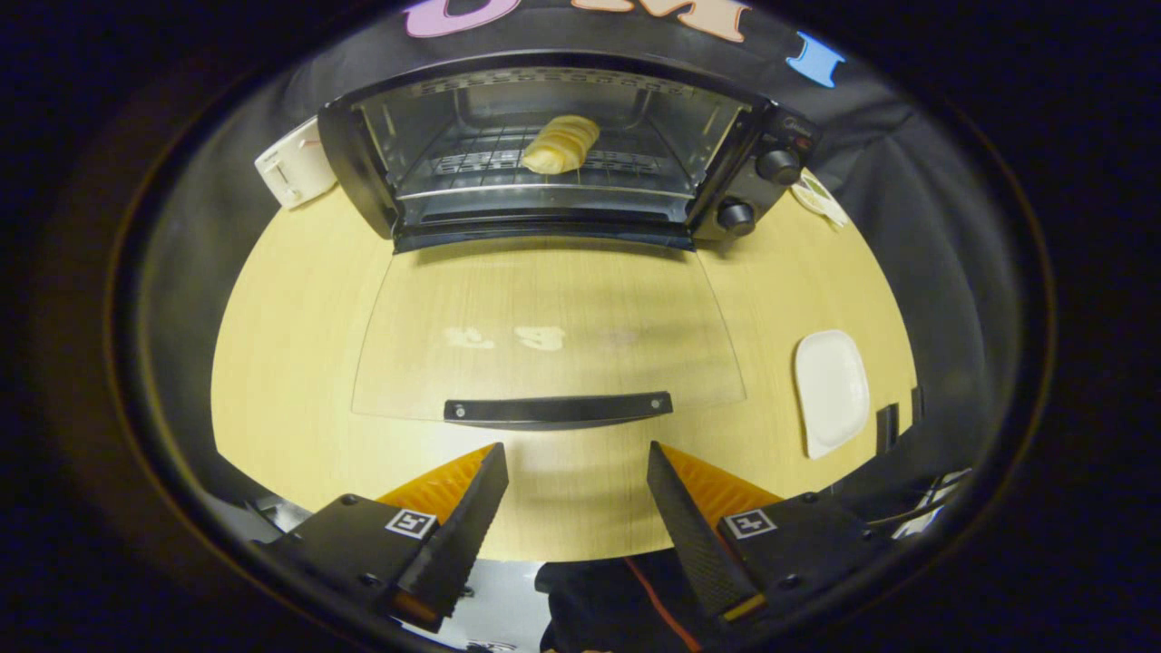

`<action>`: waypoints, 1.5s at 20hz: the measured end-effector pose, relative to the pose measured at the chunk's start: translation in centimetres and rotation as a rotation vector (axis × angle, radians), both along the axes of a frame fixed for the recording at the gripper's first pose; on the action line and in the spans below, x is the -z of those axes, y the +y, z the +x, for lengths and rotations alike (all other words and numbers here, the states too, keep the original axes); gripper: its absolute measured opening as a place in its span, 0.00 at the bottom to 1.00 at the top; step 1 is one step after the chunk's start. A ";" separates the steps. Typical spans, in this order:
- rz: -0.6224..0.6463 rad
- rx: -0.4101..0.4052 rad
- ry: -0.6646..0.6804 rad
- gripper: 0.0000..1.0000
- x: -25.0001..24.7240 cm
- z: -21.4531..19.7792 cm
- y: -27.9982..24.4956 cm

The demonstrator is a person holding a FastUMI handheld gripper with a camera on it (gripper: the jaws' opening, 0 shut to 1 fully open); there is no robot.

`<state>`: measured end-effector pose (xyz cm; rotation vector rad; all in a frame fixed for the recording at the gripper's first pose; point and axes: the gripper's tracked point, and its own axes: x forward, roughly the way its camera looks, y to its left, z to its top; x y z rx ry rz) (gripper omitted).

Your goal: Open the toaster oven, put the food inside, and close the toaster oven door.

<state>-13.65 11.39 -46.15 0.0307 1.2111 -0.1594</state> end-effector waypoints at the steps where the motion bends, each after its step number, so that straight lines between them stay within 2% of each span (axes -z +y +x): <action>1: 0.004 0.006 0.013 0.99 0.5 0.0 0.0; 5: 0.045 0.024 0.013 0.99 1.7 0.8 0.4; 11: 0.020 -0.030 0.014 0.99 1.1 1.2 0.3; 13: 0.003 -0.057 0.013 0.99 0.5 1.3 0.1; 30: -0.005 -0.061 -0.120 0.99 -7.0 3.8 -0.4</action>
